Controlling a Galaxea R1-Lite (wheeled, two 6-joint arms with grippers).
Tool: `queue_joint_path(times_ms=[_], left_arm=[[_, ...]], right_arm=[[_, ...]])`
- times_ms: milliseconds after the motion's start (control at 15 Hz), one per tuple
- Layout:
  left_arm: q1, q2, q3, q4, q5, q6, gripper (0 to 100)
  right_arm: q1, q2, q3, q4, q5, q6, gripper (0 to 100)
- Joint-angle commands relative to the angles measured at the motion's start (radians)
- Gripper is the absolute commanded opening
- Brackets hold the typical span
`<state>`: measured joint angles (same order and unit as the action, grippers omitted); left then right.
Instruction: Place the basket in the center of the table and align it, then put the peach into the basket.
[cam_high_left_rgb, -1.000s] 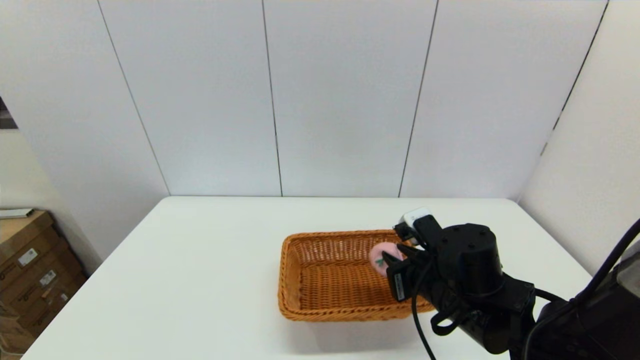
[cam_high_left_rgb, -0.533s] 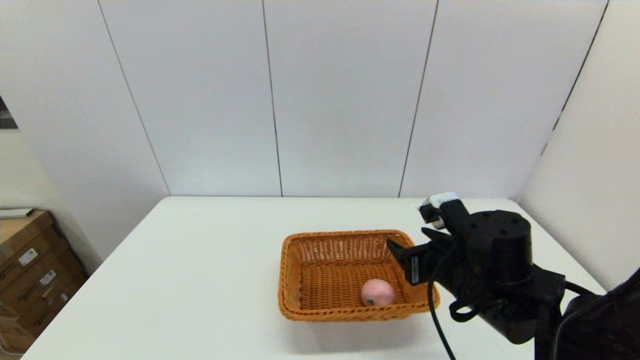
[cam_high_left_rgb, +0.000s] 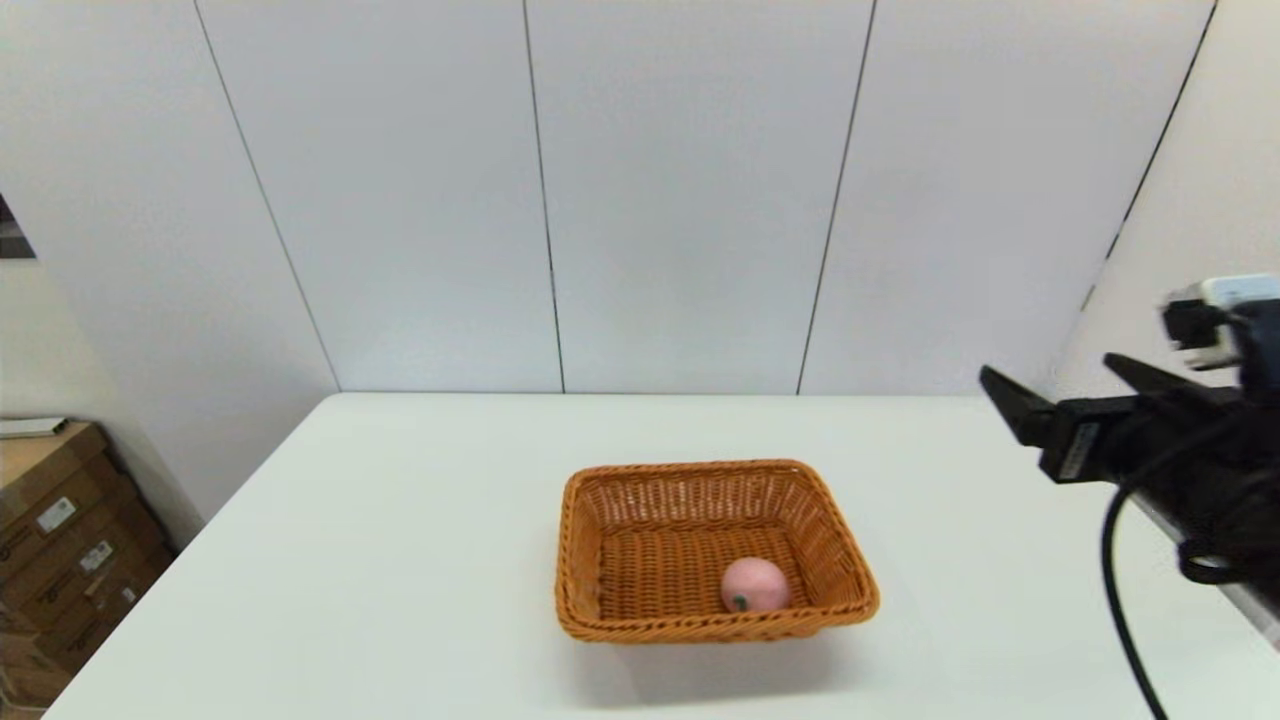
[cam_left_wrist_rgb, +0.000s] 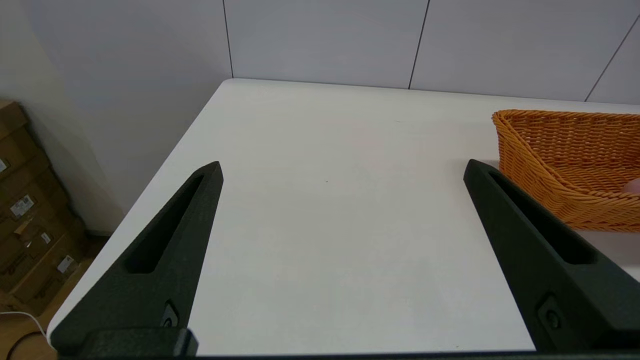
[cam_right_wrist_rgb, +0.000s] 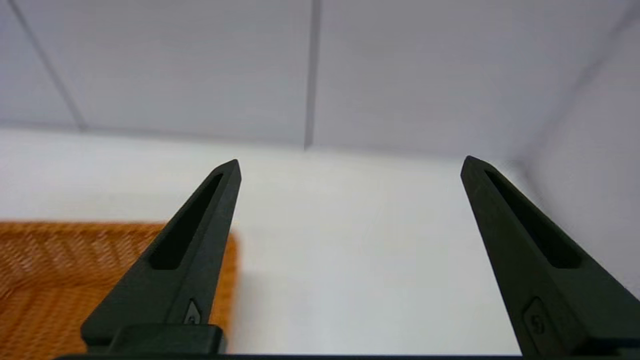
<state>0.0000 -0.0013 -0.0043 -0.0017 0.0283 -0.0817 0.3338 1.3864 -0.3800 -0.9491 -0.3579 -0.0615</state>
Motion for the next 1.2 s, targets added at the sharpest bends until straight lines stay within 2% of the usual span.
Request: queue_joint_path(times_ms=[67,133,267,333,467,533,800,933,1000,1200], left_arm=[[0.000,0.000,0.000,0.000,0.001,-0.001,100],[0.000,0.000,0.000,0.000,0.001,-0.001,100],[0.000,0.000,0.001,-0.001,0.002,-0.004,100],[0.000,0.000,0.001,0.000,0.002,-0.004,100],[0.000,0.000,0.000,-0.001,0.002,-0.004,100],[0.000,0.000,0.001,0.000,0.002,-0.004,100],[0.000,0.000,0.000,0.000,0.002,-0.006,100],[0.000,0.000,0.000,0.000,0.002,-0.004,100],[0.000,0.000,0.000,0.000,0.002,-0.003,100],[0.000,0.000,0.000,0.000,0.002,-0.003,100]], right_arm=[[-0.088,-0.662,0.101,0.500,-0.009,-0.175,100],[-0.137,-0.774,0.099,0.659,-0.009,-0.169,100],[-0.251,-0.905,0.119,0.790,0.007,-0.167,100],[-0.266,-0.961,0.136,0.825,0.007,-0.166,100],[-0.312,-1.047,0.168,0.848,0.020,-0.166,100],[-0.322,-1.106,0.188,0.848,0.050,-0.153,100],[-0.332,-1.277,0.314,0.836,0.105,-0.035,100],[-0.332,-1.362,0.366,0.848,0.231,-0.027,100],[-0.331,-1.383,0.357,0.894,0.287,-0.027,100],[-0.331,-1.386,0.357,0.941,0.332,0.015,100]])
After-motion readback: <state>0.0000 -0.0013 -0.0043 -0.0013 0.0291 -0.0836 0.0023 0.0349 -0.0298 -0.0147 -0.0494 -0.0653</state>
